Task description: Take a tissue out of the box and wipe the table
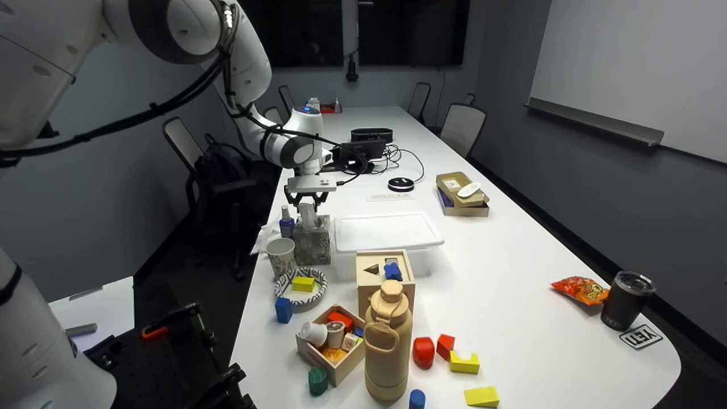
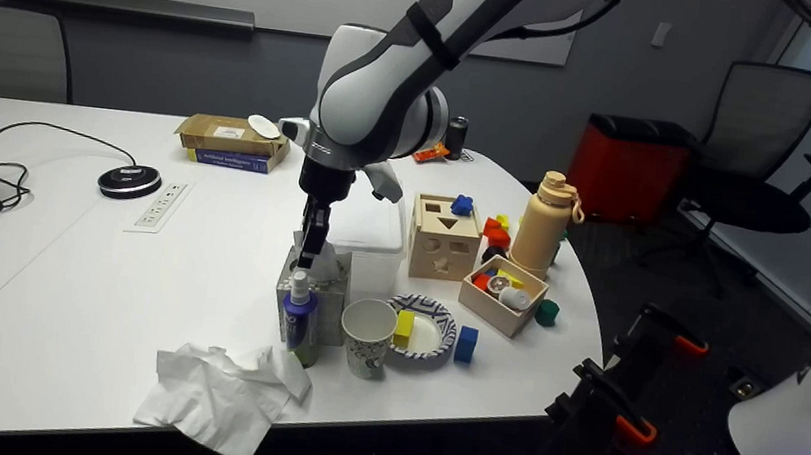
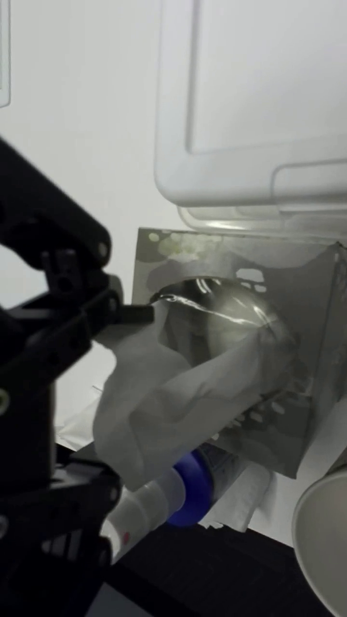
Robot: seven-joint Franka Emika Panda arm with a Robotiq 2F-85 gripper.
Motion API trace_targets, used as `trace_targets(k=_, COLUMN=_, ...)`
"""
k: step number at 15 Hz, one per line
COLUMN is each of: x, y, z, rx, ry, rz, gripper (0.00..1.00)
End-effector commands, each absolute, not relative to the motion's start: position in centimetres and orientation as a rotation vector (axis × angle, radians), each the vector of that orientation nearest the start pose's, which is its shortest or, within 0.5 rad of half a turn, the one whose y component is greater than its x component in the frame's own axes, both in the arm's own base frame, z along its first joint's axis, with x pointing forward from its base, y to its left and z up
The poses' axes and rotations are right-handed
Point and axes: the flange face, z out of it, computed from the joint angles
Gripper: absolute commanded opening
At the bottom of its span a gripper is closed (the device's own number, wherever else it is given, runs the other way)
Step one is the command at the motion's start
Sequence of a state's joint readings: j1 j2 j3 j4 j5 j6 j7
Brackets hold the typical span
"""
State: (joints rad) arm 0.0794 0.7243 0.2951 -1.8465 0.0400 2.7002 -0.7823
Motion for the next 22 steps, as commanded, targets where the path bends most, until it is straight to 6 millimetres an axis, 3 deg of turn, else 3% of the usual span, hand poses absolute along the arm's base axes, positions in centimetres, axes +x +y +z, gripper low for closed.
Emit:
trace_targets(k=1, x=61.8, y=22.4, z=16.1, rx=-2.551, ry=-1.466, rz=-0.293, gripper=0.27)
trace_targets(k=5, x=61.4, y=22.1, z=16.2, rx=-2.554, ry=-1.474, rz=-0.253, gripper=0.01)
trace_targets(k=9, x=61.0, y=22.3, z=16.8, rx=-2.558, ry=-1.489, rz=-0.205, gripper=0.00)
trace_targets(k=12, x=61.1, y=22.5, z=18.8, rx=-2.574, ry=-1.474, rz=-0.212, gripper=0.00)
trace_targets(k=17, x=61.0, y=22.5, z=25.6, rx=-2.611, ry=-1.461, rz=-0.224, gripper=0.00)
trace_targets(k=22, x=59.5, y=21.3, z=34.9, rx=-2.616, ry=-1.453, rz=-0.179, gripper=0.00)
